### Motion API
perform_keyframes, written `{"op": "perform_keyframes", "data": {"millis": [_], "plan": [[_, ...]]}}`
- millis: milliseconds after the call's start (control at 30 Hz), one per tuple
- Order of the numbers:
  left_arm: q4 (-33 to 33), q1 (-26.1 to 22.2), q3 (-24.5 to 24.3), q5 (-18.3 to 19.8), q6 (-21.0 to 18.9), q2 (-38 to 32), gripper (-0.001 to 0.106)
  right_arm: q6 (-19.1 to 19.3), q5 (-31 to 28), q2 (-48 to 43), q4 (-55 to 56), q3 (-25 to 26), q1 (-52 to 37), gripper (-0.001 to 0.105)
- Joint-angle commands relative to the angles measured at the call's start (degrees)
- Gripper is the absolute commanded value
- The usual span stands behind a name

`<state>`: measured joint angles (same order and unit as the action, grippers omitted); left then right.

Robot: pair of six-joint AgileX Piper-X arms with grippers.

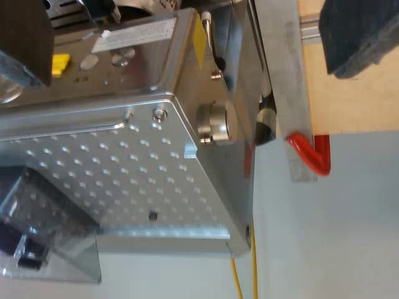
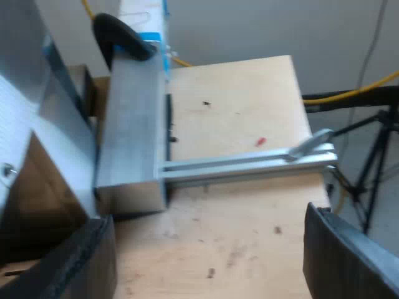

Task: Place mug into machine

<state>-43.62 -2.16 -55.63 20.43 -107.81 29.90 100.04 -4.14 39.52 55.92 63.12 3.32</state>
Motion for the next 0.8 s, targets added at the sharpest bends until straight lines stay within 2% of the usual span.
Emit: {"op": "perform_keyframes", "data": {"millis": [33,167,333,500,600,800], "plan": [[-1.6,0.0,-0.7,0.3,0.6,-1.4,0.089,2.6,0.5,-2.7,0.5,0.5,-2.8,0.064],[-2.0,0.0,-0.7,0.3,1.3,-2.6,0.089,3.8,0.3,-6.5,0.5,0.5,-4.2,0.064],[-4.2,0.0,-0.7,0.3,1.3,-8.4,0.089,4.2,0.3,-13.2,0.5,0.1,-4.2,0.064],[-8.9,0.0,-0.7,0.3,2.6,-13.5,0.089,4.4,0.5,-19.7,1.4,0.1,-4.2,0.064],[-11.7,0.0,-0.7,0.3,3.8,-16.7,0.089,5.9,0.5,-22.8,3.8,-0.1,-4.2,0.064],[-16.8,0.0,-0.7,-3.0,5.0,-23.1,0.089,6.7,1.5,-28.7,6.8,-1.8,-4.2,0.064]]}}
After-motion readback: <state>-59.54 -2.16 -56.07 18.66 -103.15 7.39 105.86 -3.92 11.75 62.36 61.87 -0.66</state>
